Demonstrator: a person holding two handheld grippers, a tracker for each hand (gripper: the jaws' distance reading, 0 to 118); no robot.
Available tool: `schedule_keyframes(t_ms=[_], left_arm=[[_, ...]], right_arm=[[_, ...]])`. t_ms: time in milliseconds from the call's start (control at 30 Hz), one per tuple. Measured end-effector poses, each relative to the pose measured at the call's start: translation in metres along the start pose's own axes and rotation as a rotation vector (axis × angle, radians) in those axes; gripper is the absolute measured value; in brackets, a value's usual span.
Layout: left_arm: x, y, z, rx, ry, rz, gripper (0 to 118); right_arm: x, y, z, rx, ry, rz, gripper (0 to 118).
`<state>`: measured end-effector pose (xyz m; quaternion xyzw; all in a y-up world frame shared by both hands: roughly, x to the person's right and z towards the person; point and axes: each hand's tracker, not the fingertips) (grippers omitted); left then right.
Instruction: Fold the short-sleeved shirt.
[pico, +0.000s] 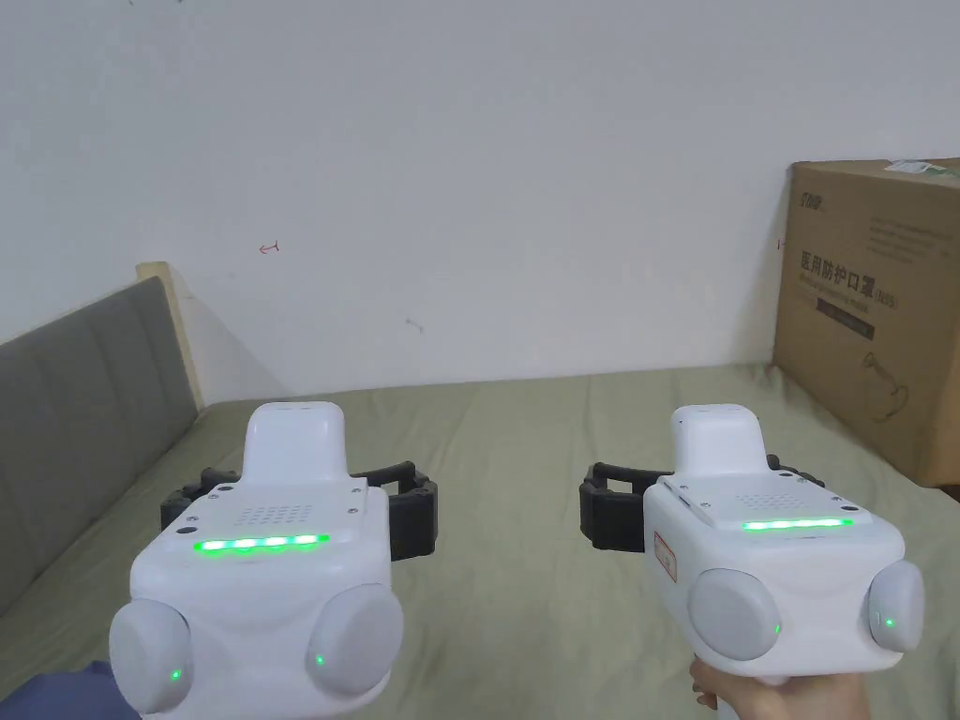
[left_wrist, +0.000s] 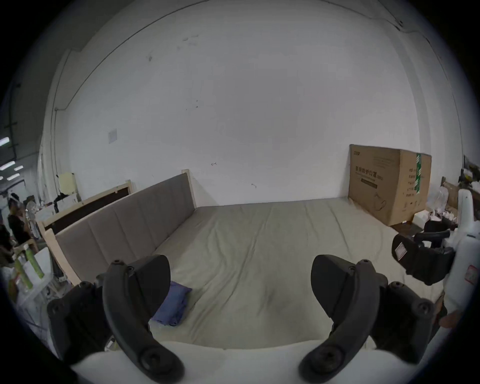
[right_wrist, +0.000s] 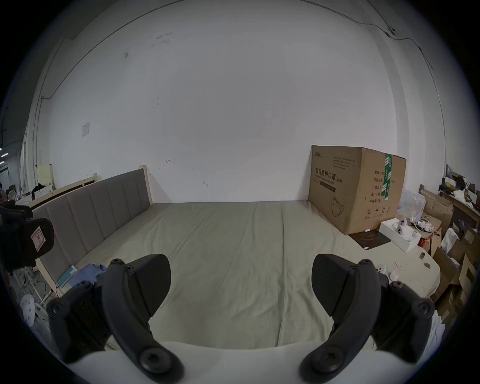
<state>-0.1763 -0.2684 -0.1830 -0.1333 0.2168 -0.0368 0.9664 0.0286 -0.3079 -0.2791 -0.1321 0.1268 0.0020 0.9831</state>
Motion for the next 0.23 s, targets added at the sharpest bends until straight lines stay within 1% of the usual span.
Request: schedule_keyframes(t_ms=[100, 233], left_arm=[[-0.0022, -0.0007, -0.0013, -0.005, -0.011, 0.007, 111], [-0.0066, -0.0009, -0.0012, -0.023, -0.041, 0.062, 113]], right_arm=[[0.0009, -0.0004, 0.0003, 0.004, 0.0, -0.004, 110], [0.0028, -0.0013, -0.0007, -0.001, -0.005, -0.001, 110]])
